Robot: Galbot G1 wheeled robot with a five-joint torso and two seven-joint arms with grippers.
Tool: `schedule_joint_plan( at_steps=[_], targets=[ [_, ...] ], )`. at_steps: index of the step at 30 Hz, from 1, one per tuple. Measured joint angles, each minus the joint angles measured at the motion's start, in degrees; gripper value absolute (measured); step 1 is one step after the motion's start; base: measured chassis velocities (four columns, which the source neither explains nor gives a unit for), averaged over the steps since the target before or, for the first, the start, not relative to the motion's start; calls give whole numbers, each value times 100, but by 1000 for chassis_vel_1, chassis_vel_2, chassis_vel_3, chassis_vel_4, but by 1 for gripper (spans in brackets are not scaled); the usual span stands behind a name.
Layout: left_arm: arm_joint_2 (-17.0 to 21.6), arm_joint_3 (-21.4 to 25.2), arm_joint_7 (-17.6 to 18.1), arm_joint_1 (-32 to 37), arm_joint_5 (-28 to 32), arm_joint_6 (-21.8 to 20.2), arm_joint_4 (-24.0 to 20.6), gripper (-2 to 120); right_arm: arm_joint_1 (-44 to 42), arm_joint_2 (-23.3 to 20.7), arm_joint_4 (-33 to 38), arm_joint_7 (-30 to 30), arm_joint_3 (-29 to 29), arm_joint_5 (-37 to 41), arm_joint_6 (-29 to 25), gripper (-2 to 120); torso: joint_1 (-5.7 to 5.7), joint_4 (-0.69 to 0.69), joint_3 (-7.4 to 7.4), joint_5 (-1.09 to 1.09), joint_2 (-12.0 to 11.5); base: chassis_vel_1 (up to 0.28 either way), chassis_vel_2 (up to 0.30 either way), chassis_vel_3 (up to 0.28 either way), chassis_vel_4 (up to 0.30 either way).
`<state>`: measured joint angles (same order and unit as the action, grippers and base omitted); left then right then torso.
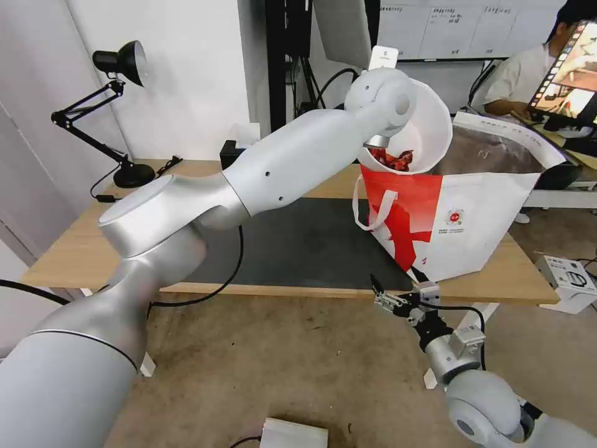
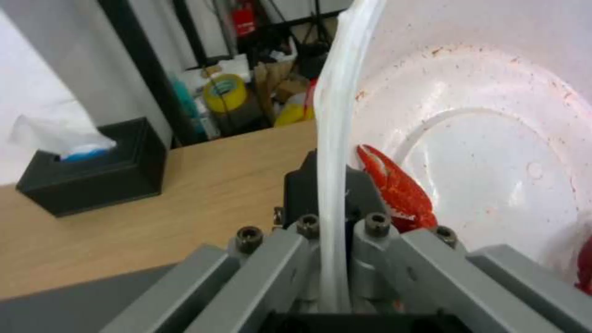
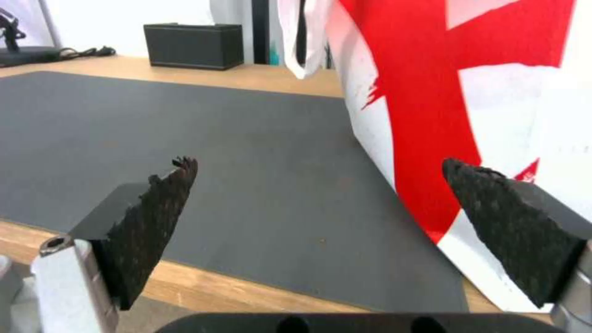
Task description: Pick up the trash from the table and place it into the takeout bag.
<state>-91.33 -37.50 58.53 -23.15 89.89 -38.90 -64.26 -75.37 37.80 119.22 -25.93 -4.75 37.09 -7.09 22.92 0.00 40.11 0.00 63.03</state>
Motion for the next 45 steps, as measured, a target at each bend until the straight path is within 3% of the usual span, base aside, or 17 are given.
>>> schedule_joint_plan(
  at_steps=[12, 22, 33, 43, 45],
  targets=[
    [5, -305, -549, -185, -246, -335, -291, 0, 0, 0, 0, 0, 0, 0, 0, 100, 0, 0, 0, 0, 0, 0, 0, 0, 0],
    [49, -626, -1291, -361, -661, -341, -348, 0, 0, 0, 0, 0, 0, 0, 0, 100, 0, 0, 0, 0, 0, 0, 0, 0, 0],
    [170, -716, -1431, -153, -340, -334, -623, 0, 0, 0, 0, 0, 0, 0, 0, 100, 0, 1, 0, 0, 0, 0, 0, 0, 0],
    [142, -738, -1443, -91, -407, -330, -671, 0, 0, 0, 0, 0, 0, 0, 0, 100, 0, 0, 0, 0, 0, 0, 0, 0, 0],
    [110, -726, -1408, -90, -437, -328, -655, 8, 0, 0, 0, 0, 0, 0, 0, 100, 0, 0, 0, 0, 0, 0, 0, 0, 0]
  ],
)
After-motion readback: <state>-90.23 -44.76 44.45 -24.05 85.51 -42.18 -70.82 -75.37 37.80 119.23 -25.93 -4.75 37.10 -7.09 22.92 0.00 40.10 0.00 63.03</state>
